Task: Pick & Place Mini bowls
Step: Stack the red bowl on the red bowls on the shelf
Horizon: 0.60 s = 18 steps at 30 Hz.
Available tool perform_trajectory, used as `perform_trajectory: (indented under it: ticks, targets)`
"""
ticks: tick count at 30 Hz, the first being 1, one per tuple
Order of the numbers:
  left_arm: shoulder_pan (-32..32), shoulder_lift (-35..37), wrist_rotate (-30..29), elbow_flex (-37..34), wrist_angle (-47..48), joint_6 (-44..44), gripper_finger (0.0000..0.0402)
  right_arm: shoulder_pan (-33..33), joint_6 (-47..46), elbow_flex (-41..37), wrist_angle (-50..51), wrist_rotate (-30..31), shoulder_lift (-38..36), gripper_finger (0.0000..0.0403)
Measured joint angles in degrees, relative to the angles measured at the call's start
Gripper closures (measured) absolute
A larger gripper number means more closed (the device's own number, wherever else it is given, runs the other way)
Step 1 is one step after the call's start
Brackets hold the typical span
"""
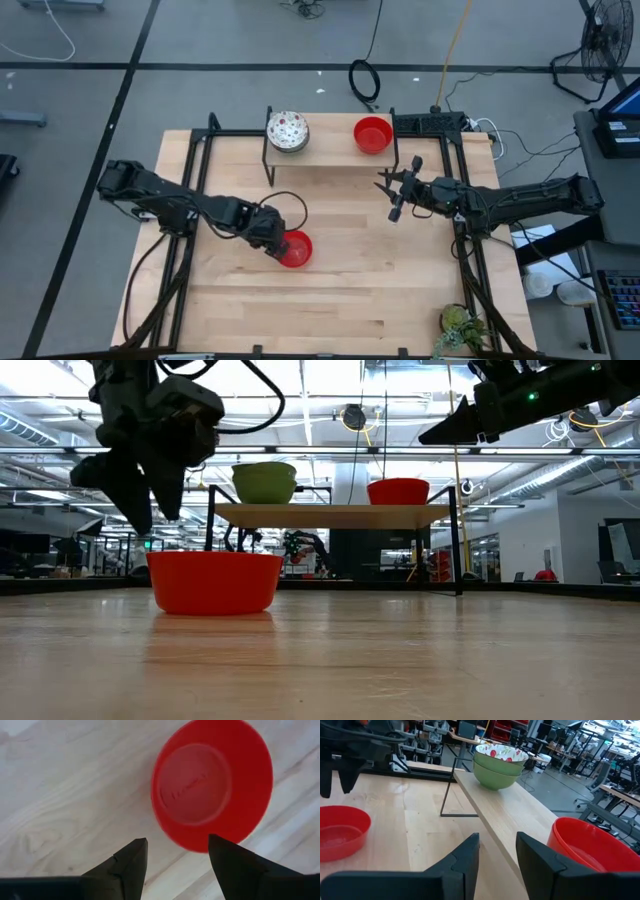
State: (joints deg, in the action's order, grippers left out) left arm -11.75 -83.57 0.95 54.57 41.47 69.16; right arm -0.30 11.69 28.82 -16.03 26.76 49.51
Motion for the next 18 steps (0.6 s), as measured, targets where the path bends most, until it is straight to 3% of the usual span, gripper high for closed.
perform_trajectory:
  ticks: [12,18]
  targets:
    - [0.04,-0.51,-4.40,-0.51,-0.67,2.00,0.0192,0.00,1.08,0.02,0.02,-0.02,0.00,0.0287]
    - [0.26,-4.97,-2.83,-0.52,-1.02,1.51,0.0192,0.00,1.17,0.02,0.02,-0.02,-0.02,0.0287]
